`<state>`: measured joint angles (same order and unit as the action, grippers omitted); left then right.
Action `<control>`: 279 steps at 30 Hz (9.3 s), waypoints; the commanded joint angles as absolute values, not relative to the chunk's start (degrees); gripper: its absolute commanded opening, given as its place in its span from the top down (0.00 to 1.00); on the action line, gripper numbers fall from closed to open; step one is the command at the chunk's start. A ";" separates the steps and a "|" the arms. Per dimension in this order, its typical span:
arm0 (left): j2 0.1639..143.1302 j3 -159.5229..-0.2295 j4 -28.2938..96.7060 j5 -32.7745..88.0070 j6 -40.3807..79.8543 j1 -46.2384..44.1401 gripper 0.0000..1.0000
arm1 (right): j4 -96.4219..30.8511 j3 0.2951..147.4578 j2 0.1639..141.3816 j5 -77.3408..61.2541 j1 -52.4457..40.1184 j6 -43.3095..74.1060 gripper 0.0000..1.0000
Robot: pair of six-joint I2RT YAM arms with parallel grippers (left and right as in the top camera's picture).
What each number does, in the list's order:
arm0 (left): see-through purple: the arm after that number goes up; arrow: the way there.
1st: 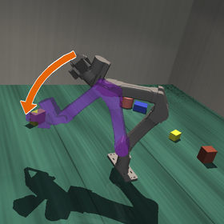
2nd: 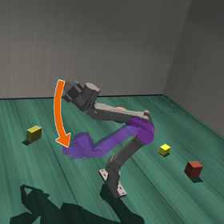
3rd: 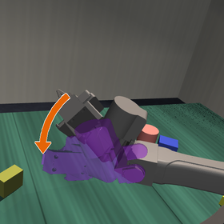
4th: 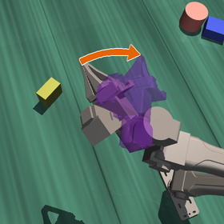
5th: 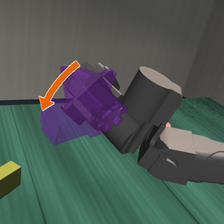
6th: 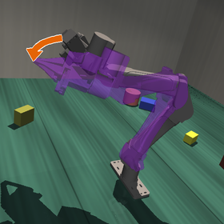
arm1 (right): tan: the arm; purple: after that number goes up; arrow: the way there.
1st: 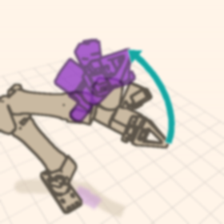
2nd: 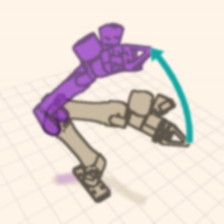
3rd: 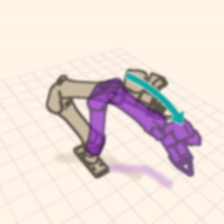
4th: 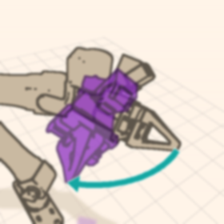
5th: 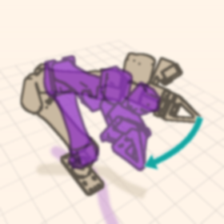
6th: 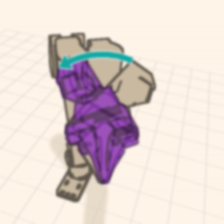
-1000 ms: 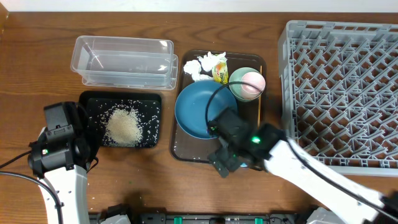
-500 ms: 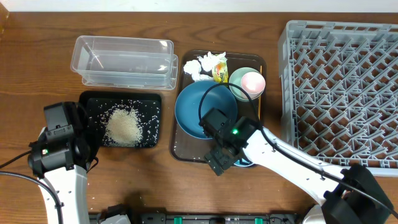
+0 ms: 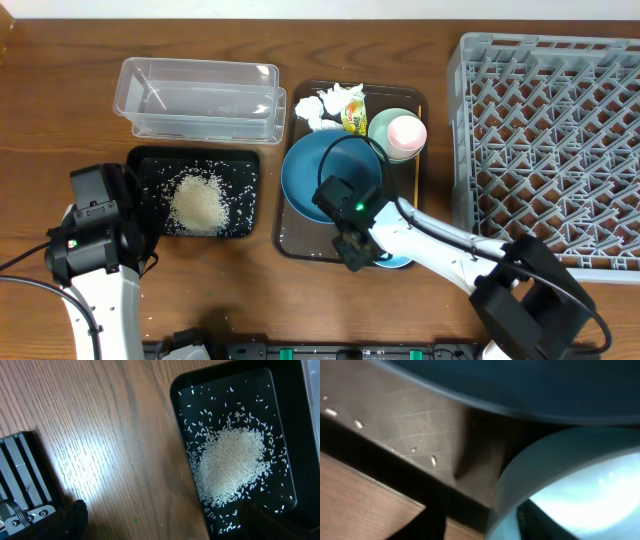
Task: Sort waste into correct bins and load items into the dishwasher rack
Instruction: 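Reach the right gripper to the light-blue small bowl and grasp its rim, then lift the light-blue bowl with the right gripper and move it into the dish rack, then reach the right gripper to the blue bowl's rim on the dark tray and grasp it, then lift the blue bowl with the right gripper and carry it to the rack, then lower the blue bowl into the rack's lower right and release it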
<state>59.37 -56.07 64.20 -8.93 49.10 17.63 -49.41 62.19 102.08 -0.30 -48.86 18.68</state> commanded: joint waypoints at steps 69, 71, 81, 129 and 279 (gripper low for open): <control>59.48 -57.12 64.45 -8.78 48.73 17.98 0.03 | -23.81 82.43 111.96 -85.95 36.05 -5.96 0.99; 59.48 -57.12 64.45 -8.78 48.73 17.98 0.03 | -23.79 82.43 113.65 -85.97 36.60 -4.58 0.99; 59.48 -57.12 64.45 -8.78 48.73 17.98 0.03 | -26.89 82.39 117.32 -85.95 41.85 -4.32 0.99; 59.48 -57.12 64.45 -8.78 48.73 17.98 0.03 | -36.01 82.39 78.72 -61.34 29.65 20.84 0.04; 59.48 -57.12 64.45 -8.78 48.73 17.98 0.03 | -80.49 83.05 92.92 -62.57 41.01 -12.25 0.99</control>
